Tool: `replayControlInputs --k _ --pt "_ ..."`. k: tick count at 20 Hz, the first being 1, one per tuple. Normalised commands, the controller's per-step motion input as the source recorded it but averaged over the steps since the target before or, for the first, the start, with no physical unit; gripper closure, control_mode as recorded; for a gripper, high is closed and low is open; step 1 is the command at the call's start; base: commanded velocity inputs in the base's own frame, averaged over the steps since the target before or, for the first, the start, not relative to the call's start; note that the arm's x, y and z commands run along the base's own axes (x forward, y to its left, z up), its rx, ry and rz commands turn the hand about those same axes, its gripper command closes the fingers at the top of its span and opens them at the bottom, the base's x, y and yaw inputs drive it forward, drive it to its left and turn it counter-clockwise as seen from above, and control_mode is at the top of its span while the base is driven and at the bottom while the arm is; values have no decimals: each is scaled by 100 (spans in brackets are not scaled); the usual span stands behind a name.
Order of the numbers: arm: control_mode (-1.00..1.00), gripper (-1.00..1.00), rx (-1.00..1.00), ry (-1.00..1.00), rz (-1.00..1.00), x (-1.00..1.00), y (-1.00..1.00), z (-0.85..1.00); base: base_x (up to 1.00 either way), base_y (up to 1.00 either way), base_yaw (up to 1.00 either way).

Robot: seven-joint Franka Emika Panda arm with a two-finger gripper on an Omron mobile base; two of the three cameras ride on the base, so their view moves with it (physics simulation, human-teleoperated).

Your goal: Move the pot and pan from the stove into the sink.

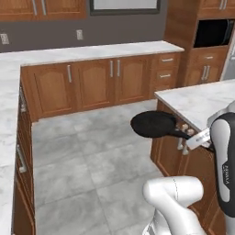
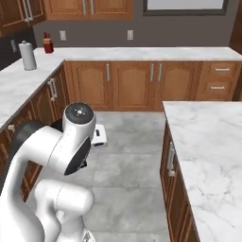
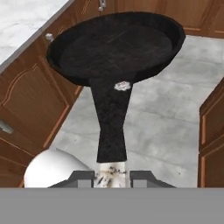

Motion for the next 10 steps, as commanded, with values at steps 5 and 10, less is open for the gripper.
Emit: replayControlInputs --k 5,10 --pt "100 100 0 0 0 0 0 0 0 -1 43" --pt "100 100 0 0 0 0 0 0 0 0 45"
